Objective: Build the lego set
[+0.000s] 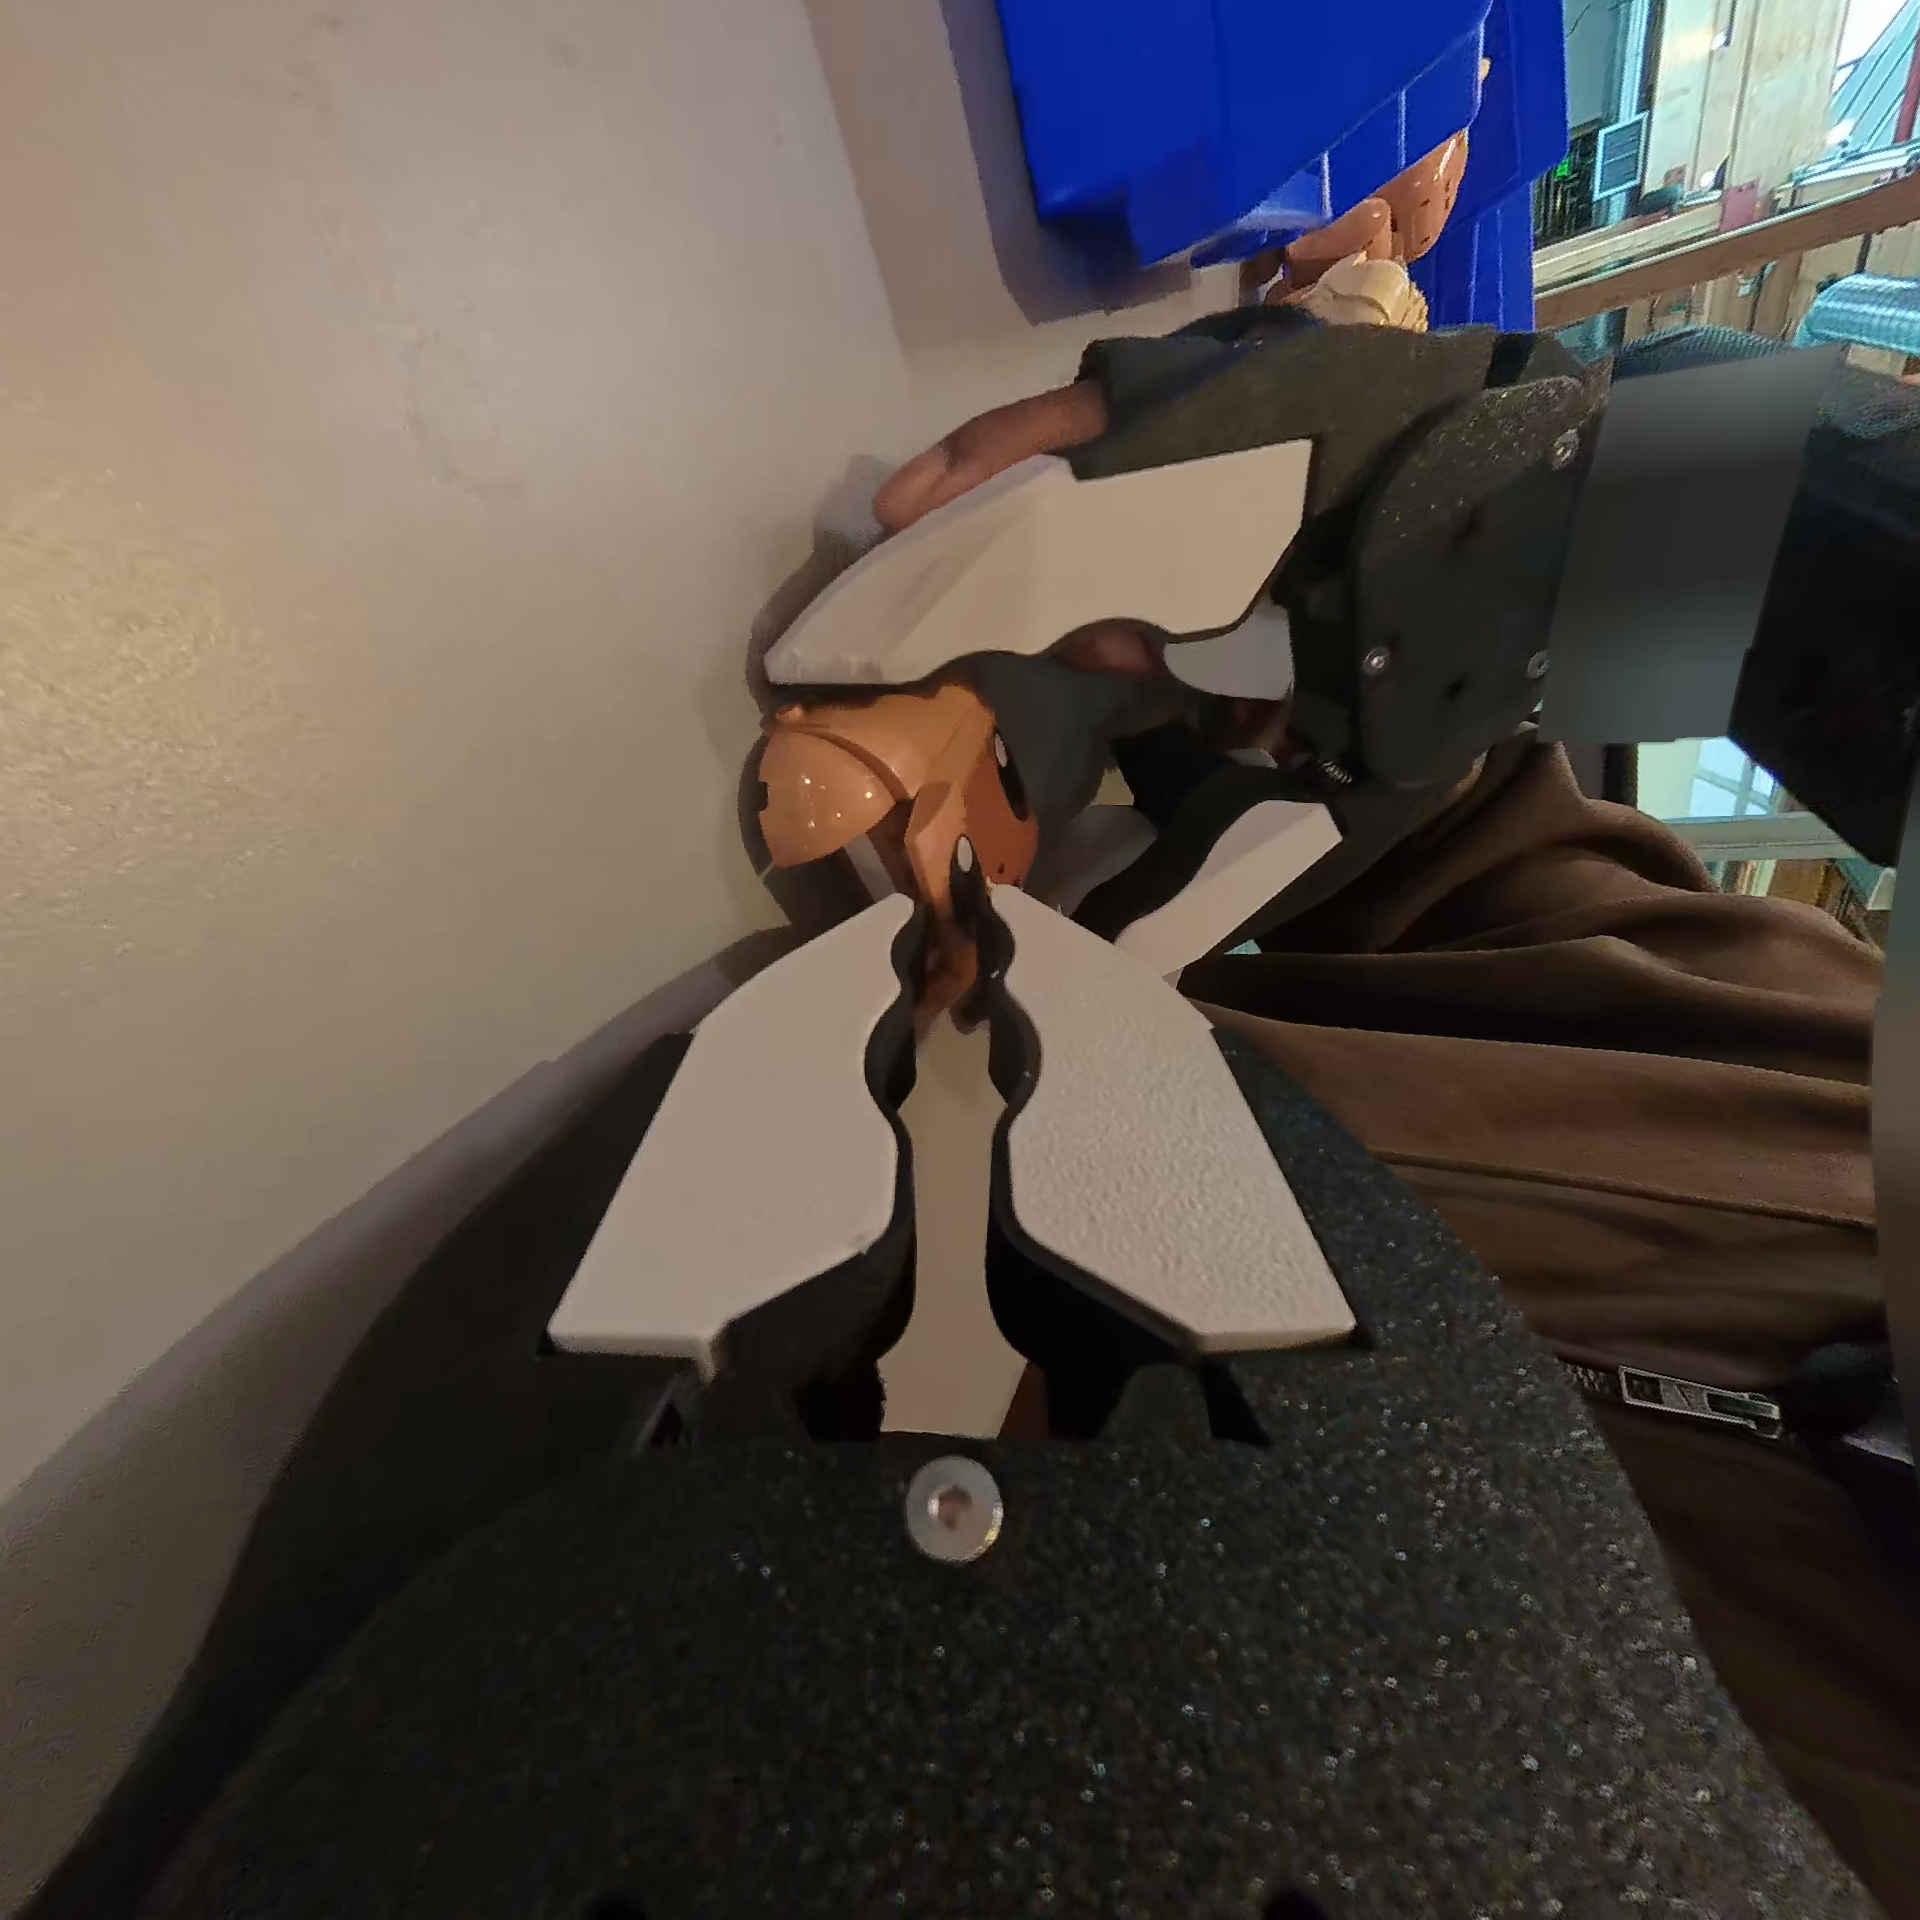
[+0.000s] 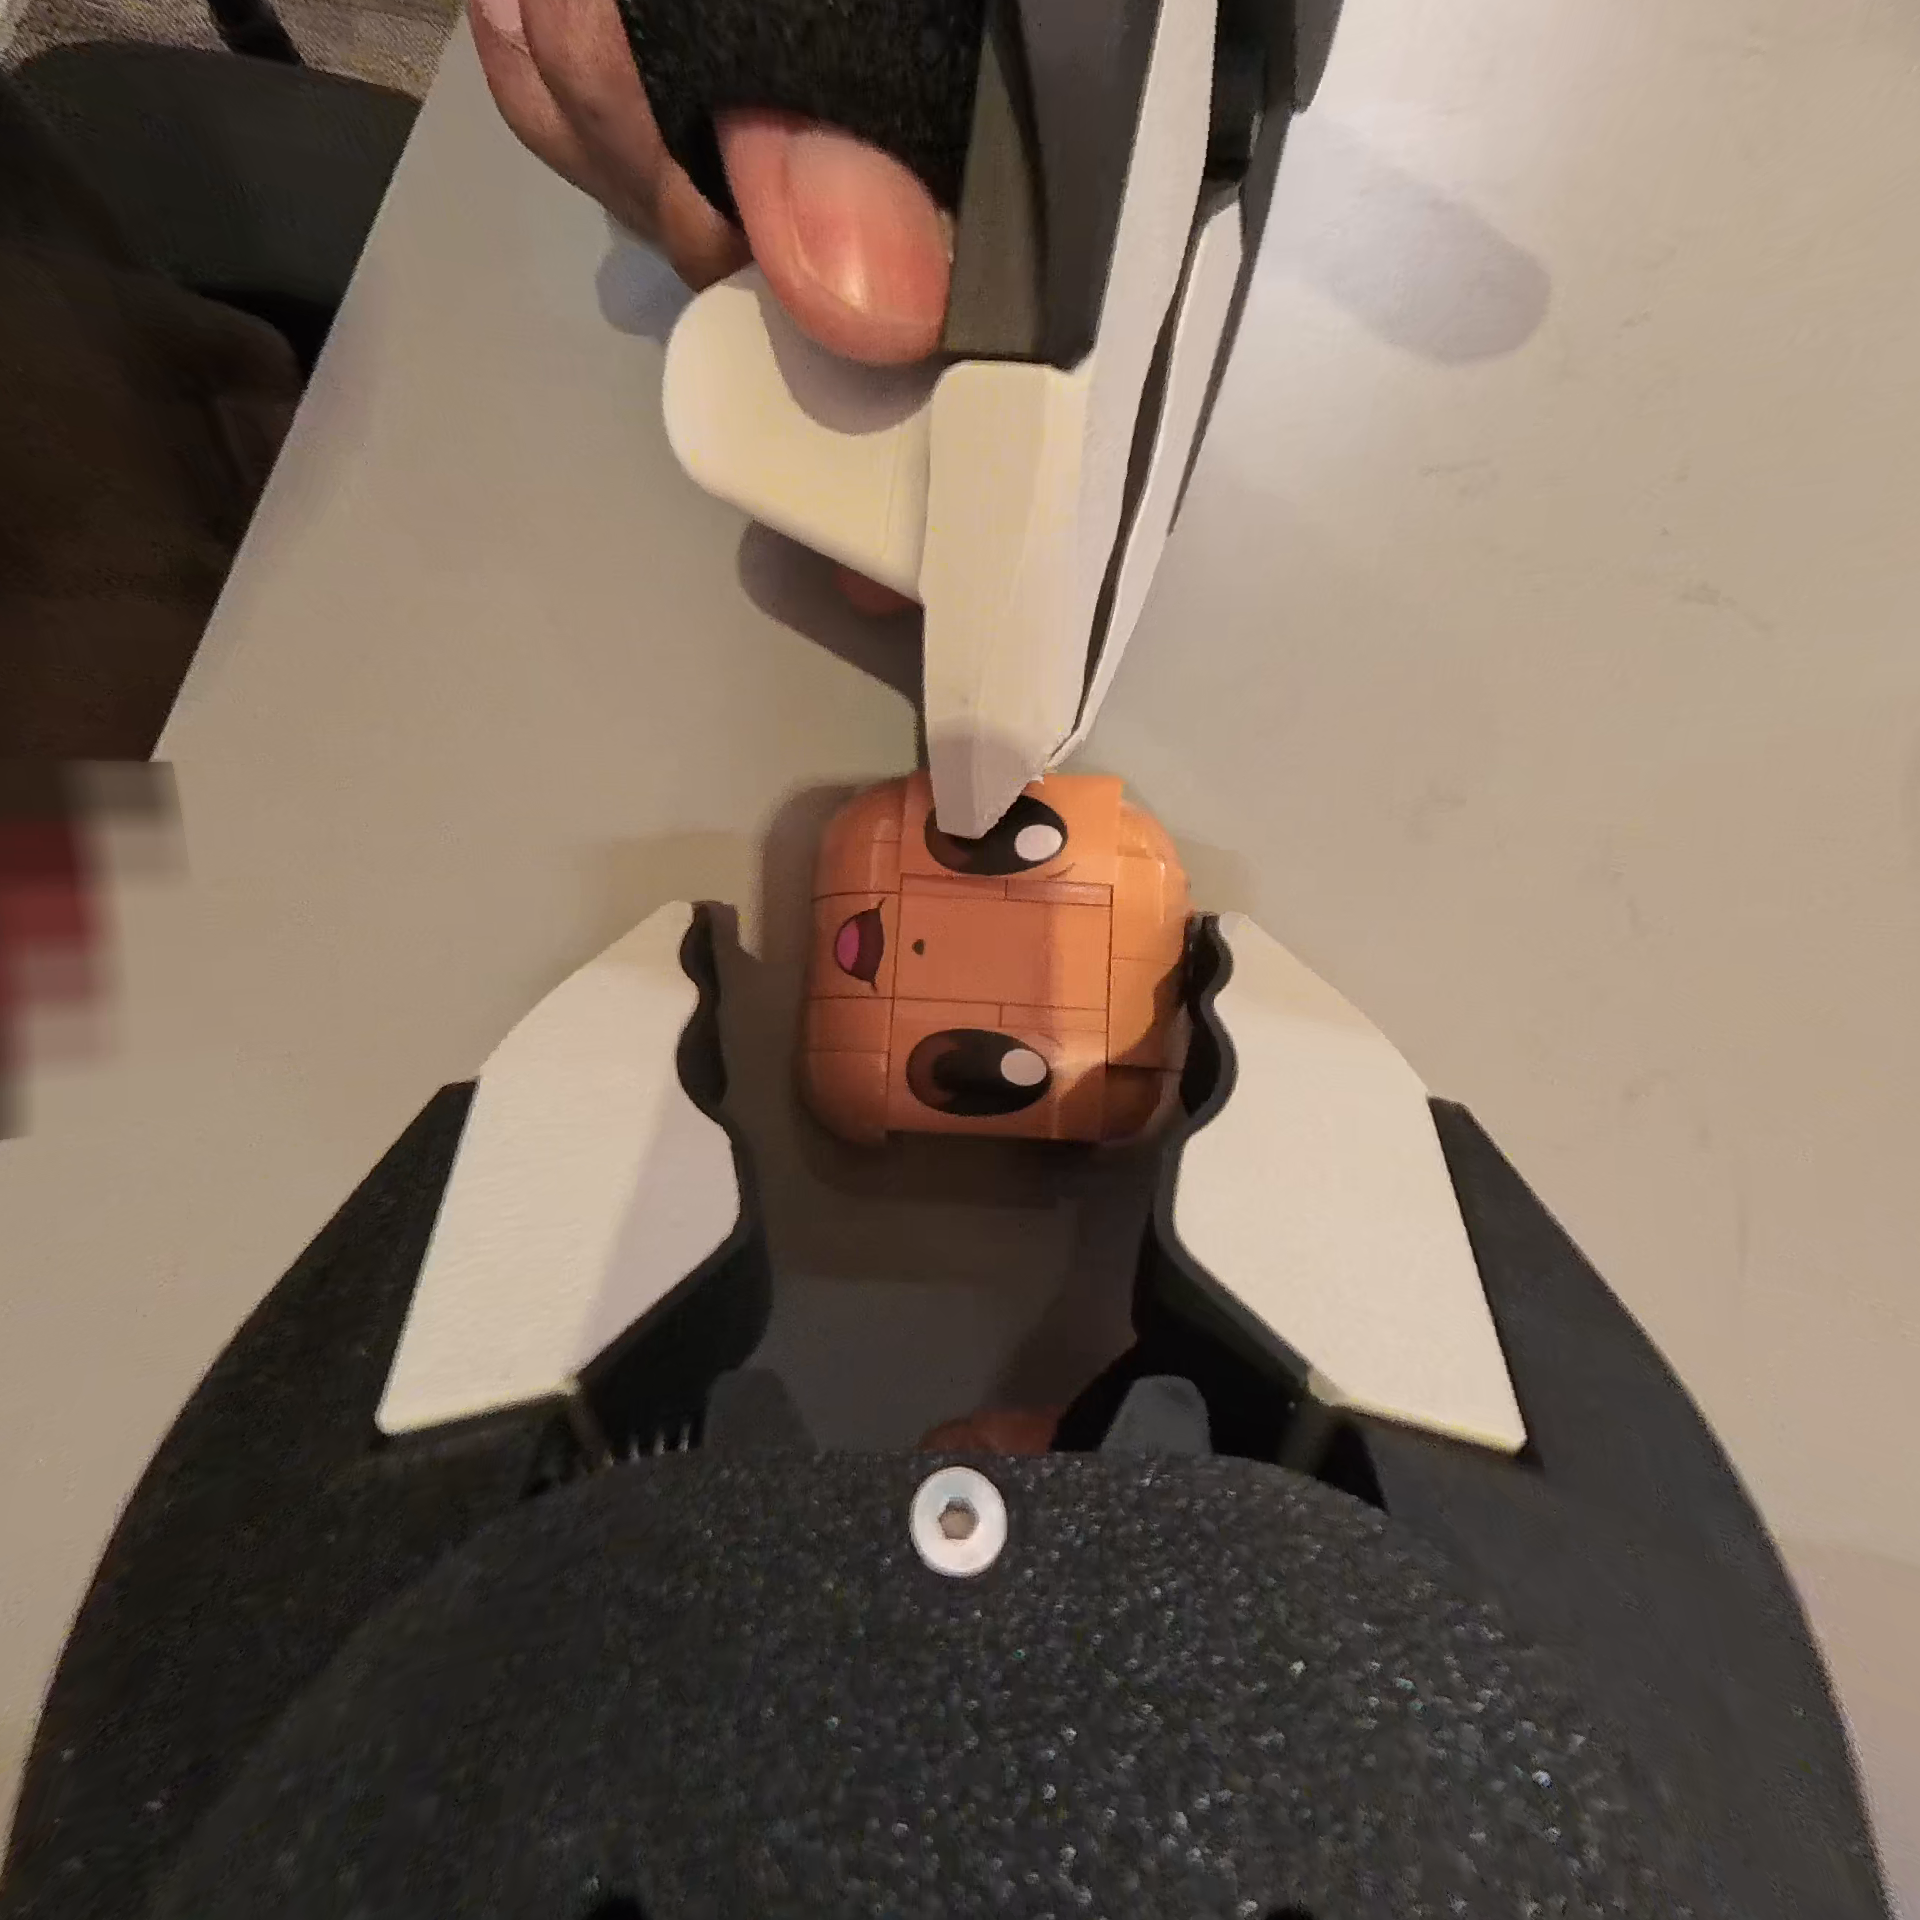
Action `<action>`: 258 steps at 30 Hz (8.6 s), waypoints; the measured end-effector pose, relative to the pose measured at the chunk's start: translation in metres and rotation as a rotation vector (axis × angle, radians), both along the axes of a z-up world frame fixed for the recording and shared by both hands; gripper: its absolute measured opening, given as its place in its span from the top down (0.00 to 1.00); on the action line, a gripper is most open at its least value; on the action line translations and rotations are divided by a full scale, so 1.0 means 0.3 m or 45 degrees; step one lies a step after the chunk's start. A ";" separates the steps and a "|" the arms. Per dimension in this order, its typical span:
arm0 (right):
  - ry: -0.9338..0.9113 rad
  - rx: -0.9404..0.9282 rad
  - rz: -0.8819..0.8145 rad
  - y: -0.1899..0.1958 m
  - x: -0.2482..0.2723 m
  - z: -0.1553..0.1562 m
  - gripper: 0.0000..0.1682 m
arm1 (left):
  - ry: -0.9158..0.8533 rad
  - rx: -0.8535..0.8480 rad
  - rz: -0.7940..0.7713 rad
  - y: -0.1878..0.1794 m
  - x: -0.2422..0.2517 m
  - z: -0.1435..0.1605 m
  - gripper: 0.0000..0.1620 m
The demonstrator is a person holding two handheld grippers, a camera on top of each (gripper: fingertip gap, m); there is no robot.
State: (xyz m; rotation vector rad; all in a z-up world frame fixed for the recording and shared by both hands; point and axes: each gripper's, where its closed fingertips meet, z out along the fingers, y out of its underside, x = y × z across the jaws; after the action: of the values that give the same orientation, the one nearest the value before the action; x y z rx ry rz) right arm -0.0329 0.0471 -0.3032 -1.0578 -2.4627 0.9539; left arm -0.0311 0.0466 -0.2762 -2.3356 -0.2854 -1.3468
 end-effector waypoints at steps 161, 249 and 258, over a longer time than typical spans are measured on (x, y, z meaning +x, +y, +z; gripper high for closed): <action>0.582 0.233 -0.114 0.027 -0.082 0.110 0.59 | 0.032 0.174 0.358 0.030 -0.034 0.105 0.97; 0.636 0.267 -0.154 0.027 -0.089 0.132 0.60 | 0.183 0.259 0.449 0.063 -0.031 0.068 0.85; 0.641 0.276 -0.148 0.024 -0.087 0.132 0.60 | 0.170 0.256 0.455 0.059 -0.031 0.066 0.86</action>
State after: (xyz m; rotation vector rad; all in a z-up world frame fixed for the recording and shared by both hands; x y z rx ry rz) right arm -0.0590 0.0542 -0.2637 -0.7649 -2.0125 0.7792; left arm -0.0404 0.0643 -0.2564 -2.0753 -0.4765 -0.9949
